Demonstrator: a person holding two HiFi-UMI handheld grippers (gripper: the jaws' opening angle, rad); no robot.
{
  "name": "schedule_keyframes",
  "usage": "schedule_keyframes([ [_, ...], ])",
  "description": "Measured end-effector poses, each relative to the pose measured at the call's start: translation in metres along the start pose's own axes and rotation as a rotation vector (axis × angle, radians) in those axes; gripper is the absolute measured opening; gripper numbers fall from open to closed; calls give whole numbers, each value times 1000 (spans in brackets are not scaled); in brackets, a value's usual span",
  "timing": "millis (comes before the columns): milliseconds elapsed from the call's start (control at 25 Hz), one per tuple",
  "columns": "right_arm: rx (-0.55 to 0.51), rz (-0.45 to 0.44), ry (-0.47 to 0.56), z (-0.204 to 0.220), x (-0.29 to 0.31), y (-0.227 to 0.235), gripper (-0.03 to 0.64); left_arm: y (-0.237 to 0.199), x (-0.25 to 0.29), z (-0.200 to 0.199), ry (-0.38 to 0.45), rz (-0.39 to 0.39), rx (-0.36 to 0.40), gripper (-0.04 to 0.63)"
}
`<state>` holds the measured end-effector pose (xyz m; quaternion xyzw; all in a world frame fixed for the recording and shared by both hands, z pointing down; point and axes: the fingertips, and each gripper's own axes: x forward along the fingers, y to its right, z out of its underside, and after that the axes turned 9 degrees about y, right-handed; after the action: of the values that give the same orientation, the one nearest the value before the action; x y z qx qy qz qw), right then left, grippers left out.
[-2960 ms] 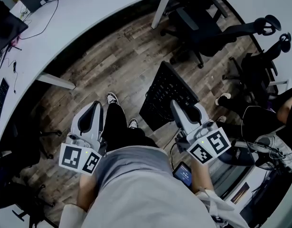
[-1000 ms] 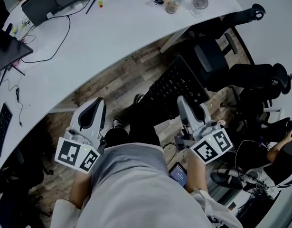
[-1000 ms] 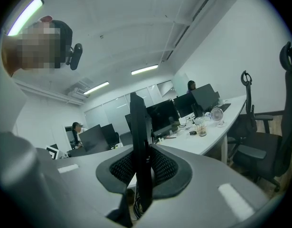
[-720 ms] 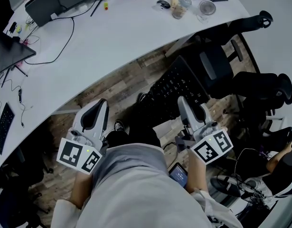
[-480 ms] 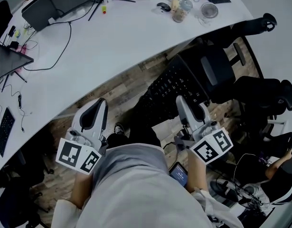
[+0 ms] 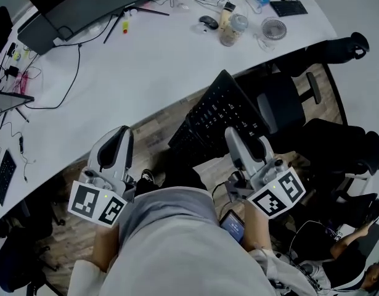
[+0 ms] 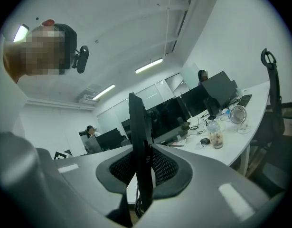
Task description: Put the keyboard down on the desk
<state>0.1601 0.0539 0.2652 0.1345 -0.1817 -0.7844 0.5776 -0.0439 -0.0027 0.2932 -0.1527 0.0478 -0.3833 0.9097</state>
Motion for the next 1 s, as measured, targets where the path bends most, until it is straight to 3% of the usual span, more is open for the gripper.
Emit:
schedule_keyframes([
  [200, 36, -37, -4, -24, 13, 42, 77, 14, 39, -2, 9, -51, 47, 0],
  [480, 77, -51, -17, -45, 26, 90, 77, 30, 77, 2, 25, -97, 24, 0],
  [1000, 178, -40, 29, -62, 68, 109, 78, 13, 105, -17, 57, -91, 34, 0],
])
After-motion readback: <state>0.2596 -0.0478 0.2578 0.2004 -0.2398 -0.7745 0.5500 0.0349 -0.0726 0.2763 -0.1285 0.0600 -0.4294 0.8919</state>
